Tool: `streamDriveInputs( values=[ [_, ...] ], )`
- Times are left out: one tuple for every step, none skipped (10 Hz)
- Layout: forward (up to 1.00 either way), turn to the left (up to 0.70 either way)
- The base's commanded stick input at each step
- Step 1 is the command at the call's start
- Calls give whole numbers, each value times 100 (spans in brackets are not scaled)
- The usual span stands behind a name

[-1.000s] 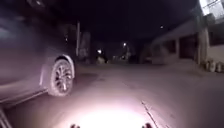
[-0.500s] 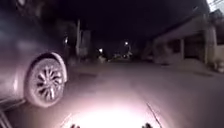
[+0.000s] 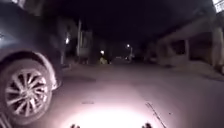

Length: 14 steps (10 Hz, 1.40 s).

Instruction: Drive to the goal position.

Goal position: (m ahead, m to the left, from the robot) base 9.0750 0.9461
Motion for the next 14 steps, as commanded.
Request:
streamDriveInputs(
  values=[
    [85,0],
    [85,0],
    [85,0],
    [85,0],
    [85,0],
    [85,0],
    [85,0],
    [85,0],
    [85,0],
    [85,0],
    [85,0],
    [85,0],
    [85,0],
    [85,0]
  ],
)
